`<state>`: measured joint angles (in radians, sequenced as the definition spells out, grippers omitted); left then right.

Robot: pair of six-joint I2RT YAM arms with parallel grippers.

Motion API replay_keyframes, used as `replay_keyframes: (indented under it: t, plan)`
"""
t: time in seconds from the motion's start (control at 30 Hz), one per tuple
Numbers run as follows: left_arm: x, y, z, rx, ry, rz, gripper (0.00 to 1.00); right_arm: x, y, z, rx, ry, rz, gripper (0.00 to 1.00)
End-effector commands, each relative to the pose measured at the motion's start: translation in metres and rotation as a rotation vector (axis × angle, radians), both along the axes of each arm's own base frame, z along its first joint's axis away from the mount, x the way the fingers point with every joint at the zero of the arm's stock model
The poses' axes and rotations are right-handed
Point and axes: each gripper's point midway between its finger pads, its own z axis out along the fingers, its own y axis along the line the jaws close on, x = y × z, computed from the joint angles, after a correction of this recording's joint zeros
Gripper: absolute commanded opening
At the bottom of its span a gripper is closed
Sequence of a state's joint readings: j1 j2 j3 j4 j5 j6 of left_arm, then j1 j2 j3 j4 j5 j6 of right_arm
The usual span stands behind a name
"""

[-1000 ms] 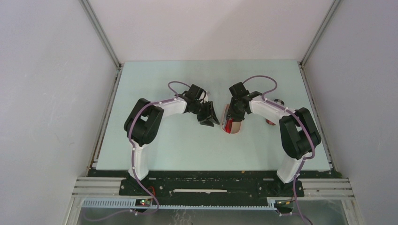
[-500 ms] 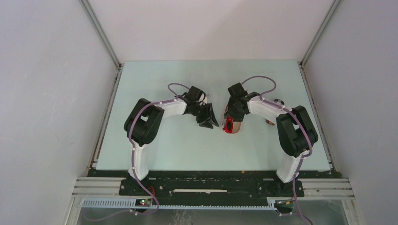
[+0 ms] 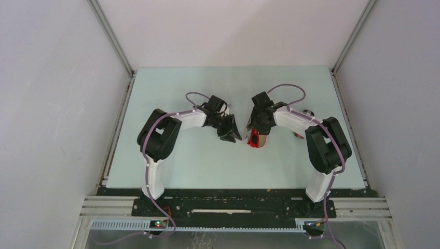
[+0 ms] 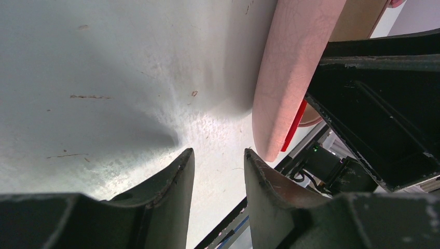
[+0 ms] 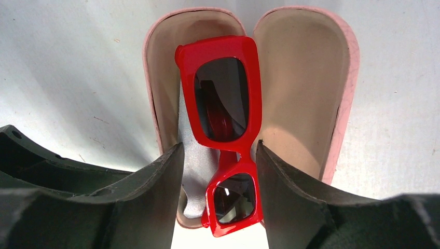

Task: Organize the sunglasses
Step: Place the sunglasses in the sunglasses case.

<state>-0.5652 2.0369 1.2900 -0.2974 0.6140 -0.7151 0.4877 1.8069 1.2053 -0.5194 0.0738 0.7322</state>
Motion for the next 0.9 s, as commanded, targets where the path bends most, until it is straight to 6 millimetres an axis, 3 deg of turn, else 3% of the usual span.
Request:
replay_keyframes:
  t: [0.0, 0.2, 0.87]
  plan:
    - [-0.002, -0.003, 0.017, -0.038, -0.037, -0.02, 0.45, 0.015, 0.006, 0.031, 0.029, -0.088, -0.016, 0.59]
    - [-0.003, -0.003, 0.02, -0.04, -0.039, -0.023, 0.45, 0.014, 0.005, 0.026, 0.024, -0.074, -0.017, 0.49]
    - [-0.009, -0.008, 0.017, -0.041, -0.025, -0.042, 0.45, 0.032, 0.003, 0.028, 0.082, -0.1, -0.078, 0.38]
